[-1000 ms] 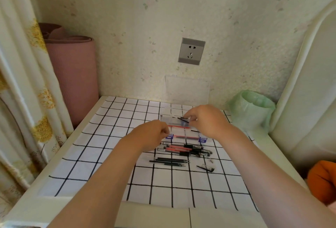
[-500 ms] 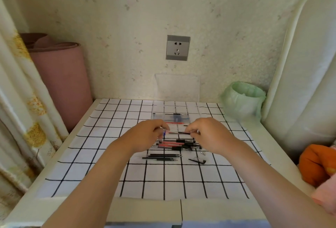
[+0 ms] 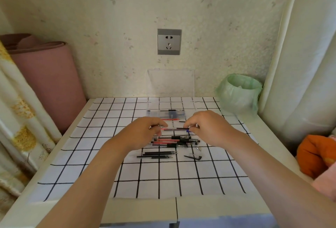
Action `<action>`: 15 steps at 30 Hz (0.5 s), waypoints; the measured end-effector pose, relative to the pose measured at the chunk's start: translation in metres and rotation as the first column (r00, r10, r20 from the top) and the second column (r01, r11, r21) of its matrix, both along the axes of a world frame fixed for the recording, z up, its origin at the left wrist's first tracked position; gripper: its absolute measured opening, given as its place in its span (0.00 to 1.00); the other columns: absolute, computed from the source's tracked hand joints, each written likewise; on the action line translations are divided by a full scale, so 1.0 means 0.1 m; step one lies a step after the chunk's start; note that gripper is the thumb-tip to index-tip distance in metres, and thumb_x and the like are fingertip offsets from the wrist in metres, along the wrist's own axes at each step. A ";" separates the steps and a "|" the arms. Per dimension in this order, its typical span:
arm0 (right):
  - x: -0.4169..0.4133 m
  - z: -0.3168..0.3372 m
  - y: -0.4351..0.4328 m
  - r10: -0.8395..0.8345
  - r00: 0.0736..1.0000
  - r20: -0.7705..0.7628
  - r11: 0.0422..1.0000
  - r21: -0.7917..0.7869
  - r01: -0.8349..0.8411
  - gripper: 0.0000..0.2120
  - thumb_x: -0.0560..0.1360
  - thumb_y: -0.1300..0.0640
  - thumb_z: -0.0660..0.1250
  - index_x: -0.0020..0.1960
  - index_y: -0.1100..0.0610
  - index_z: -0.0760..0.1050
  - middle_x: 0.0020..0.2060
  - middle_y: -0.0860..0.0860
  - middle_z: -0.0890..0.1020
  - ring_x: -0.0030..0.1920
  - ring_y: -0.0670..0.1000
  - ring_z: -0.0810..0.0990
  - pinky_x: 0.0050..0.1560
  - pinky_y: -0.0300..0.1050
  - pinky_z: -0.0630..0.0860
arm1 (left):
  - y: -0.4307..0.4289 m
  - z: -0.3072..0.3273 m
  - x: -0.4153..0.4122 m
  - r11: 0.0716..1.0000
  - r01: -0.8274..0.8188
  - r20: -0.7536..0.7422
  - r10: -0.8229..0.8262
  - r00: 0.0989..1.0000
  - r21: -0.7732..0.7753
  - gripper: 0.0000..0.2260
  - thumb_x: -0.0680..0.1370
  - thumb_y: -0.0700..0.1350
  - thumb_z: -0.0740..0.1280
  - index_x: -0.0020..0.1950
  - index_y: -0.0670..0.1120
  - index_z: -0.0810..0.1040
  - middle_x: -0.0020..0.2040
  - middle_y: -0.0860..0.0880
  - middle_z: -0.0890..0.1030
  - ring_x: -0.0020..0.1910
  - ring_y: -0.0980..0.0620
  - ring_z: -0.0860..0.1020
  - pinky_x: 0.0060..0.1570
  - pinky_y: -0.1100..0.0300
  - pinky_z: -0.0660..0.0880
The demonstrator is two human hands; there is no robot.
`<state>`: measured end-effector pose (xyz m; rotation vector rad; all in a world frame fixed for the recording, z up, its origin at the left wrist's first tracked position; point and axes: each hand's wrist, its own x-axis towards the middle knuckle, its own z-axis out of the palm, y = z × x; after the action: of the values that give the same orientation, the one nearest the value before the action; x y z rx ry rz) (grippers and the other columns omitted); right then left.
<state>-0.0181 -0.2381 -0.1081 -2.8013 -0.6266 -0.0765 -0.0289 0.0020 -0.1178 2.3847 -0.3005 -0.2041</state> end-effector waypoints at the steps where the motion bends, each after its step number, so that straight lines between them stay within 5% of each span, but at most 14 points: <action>1: -0.01 0.00 0.01 0.011 1.000 0.000 1.000 0.000 -0.011 0.12 0.79 0.56 0.64 0.58 0.44 0.82 0.52 0.43 0.82 0.45 0.44 0.75 0.45 0.41 0.70 | 0.00 0.00 0.00 1.000 0.001 -0.003 -0.001 1.000 -0.008 0.13 0.84 0.45 0.58 0.61 0.57 0.79 0.43 0.57 0.81 0.37 0.54 0.77 0.40 0.62 0.75; 5: -0.02 0.00 0.05 0.024 1.000 -0.003 0.999 0.033 -0.024 0.13 0.79 0.57 0.63 0.57 0.45 0.82 0.52 0.44 0.82 0.47 0.46 0.77 0.45 0.41 0.71 | 0.00 0.02 0.00 1.000 0.010 0.008 -0.010 1.000 -0.006 0.13 0.84 0.45 0.58 0.59 0.59 0.79 0.44 0.57 0.81 0.36 0.57 0.77 0.37 0.66 0.74; 9: -0.01 0.02 0.04 -0.009 1.000 0.030 0.998 0.056 0.007 0.12 0.79 0.57 0.64 0.57 0.45 0.82 0.52 0.44 0.83 0.49 0.46 0.79 0.48 0.42 0.74 | 0.06 0.00 0.03 0.999 -0.023 -0.001 0.023 1.000 -0.035 0.12 0.83 0.46 0.60 0.59 0.59 0.80 0.45 0.56 0.83 0.43 0.48 0.81 0.46 0.55 0.81; 12: -0.02 0.02 0.04 -0.005 0.999 0.035 0.998 0.059 0.003 0.12 0.79 0.56 0.64 0.57 0.45 0.82 0.54 0.43 0.83 0.51 0.47 0.80 0.47 0.40 0.71 | 0.05 0.03 0.01 0.997 -0.007 -0.011 0.006 1.000 -0.073 0.12 0.83 0.44 0.59 0.59 0.57 0.79 0.47 0.54 0.83 0.39 0.58 0.79 0.38 0.71 0.74; 15: -0.02 0.01 0.05 0.000 0.999 0.034 0.999 0.051 -0.002 0.12 0.79 0.56 0.64 0.57 0.44 0.81 0.56 0.43 0.83 0.52 0.47 0.80 0.47 0.40 0.71 | 0.03 0.05 -0.01 0.994 -0.001 -0.008 0.000 1.000 -0.107 0.13 0.84 0.42 0.58 0.59 0.55 0.79 0.47 0.52 0.82 0.35 0.65 0.78 0.34 0.76 0.70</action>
<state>-0.0205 -0.2333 -0.1067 -2.7554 -0.6254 -0.1378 -0.0299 0.0048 -0.1125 2.2777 -0.3000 -0.1929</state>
